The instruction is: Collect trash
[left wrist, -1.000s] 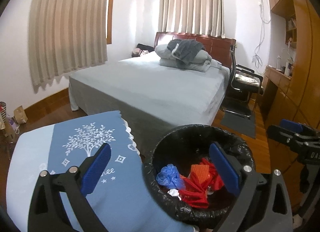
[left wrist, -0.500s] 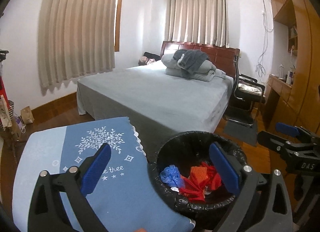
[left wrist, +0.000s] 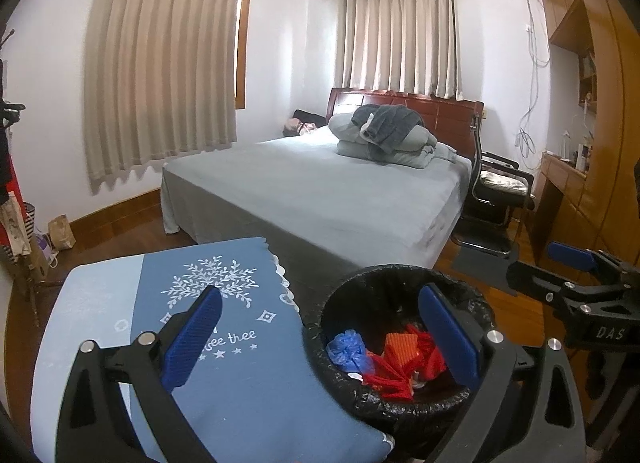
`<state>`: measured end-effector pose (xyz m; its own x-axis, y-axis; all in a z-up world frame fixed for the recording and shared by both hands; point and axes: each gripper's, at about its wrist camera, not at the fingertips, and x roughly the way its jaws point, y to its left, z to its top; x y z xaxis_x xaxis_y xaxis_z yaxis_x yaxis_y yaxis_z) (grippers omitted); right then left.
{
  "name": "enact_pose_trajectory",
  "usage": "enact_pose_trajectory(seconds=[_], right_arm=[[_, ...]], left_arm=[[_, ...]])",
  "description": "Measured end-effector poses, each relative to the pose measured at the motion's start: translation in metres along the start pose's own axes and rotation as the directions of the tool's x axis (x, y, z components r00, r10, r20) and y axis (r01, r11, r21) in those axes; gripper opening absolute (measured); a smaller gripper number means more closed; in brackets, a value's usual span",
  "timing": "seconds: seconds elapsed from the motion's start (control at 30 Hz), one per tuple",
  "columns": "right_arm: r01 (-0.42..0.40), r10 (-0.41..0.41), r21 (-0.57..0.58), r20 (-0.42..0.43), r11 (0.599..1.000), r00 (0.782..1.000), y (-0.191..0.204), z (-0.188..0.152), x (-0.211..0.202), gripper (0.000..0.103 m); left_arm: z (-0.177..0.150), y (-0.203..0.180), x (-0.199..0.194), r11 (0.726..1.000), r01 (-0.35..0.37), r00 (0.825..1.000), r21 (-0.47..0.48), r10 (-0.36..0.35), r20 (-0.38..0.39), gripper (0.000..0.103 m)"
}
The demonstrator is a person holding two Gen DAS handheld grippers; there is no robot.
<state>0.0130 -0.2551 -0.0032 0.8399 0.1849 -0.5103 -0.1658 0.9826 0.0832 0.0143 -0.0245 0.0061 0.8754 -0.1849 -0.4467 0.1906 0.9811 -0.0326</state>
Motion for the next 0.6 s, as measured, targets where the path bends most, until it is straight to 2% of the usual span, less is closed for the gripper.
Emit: enact_pose_trajectory(seconds=[0.6], right_arm=[[-0.001, 0.001, -0.001, -0.003, 1.000, 1.000, 0.0022, -0.0012, 0.0003, 0.098]], left_arm=[[-0.0011, 0.0012, -0.0009, 1.000, 0.001, 1.000, 0.000, -0.001, -0.001, 0.097]])
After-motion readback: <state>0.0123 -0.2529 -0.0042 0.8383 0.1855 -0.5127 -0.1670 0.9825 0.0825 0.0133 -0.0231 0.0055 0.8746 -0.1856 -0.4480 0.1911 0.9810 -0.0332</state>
